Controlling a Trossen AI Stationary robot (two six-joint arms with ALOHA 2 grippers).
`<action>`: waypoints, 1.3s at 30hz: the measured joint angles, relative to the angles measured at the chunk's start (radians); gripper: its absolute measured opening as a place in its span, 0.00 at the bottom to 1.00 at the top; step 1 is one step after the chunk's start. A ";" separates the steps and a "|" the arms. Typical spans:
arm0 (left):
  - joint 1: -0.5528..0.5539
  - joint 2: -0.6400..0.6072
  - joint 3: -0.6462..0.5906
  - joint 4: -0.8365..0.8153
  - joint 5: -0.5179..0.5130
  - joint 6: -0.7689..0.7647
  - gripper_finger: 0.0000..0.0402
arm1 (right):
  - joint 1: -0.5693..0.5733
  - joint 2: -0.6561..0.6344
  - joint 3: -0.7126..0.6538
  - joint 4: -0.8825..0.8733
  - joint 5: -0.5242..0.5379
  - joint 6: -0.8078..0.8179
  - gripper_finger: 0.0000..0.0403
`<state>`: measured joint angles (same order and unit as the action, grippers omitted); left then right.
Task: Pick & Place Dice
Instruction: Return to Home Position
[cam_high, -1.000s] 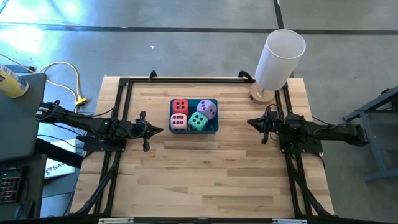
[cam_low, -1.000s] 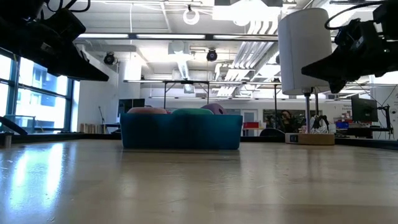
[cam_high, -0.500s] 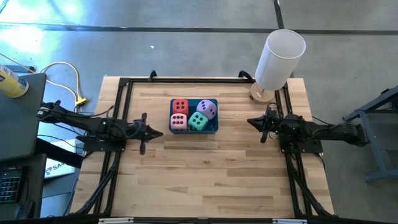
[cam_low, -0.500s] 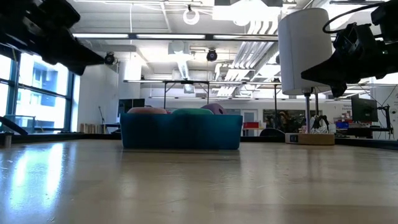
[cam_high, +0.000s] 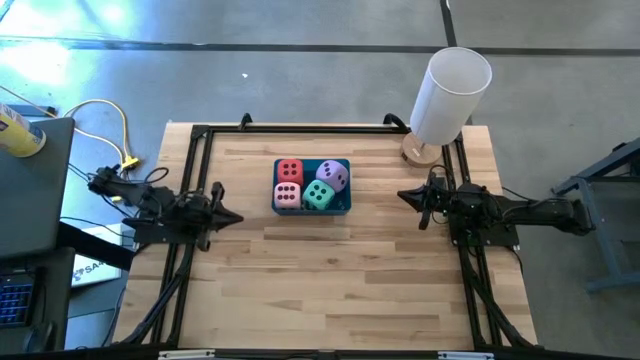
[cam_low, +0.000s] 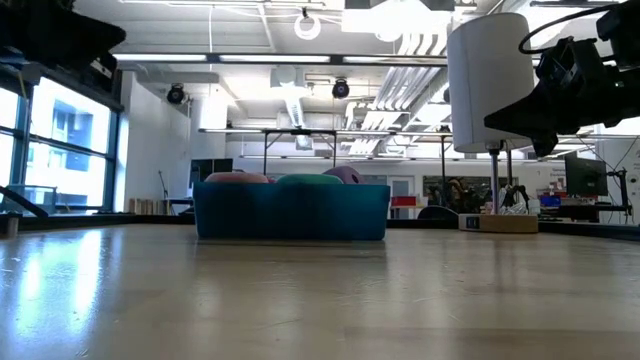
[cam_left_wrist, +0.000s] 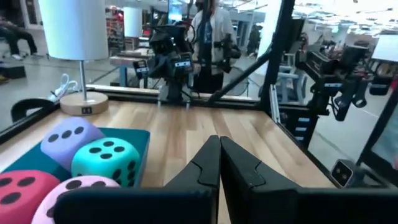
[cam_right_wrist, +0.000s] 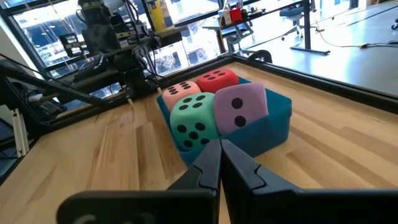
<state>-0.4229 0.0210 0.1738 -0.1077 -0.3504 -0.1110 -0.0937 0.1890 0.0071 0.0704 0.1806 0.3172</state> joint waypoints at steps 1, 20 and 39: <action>-0.007 -0.015 -0.010 0.000 0.000 0.001 0.00 | 0.000 0.000 0.000 0.000 0.000 0.000 0.01; -0.063 -0.004 -0.117 0.043 0.151 -0.105 0.00 | 0.000 0.000 0.000 -0.008 0.000 0.000 0.01; -0.063 -0.004 -0.126 0.153 0.179 -0.070 0.00 | 0.000 0.000 0.000 -0.008 0.000 0.000 0.01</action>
<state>-0.4858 0.0166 0.0483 0.0456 -0.1718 -0.1806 -0.0937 0.1888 0.0069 0.0628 0.1806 0.3172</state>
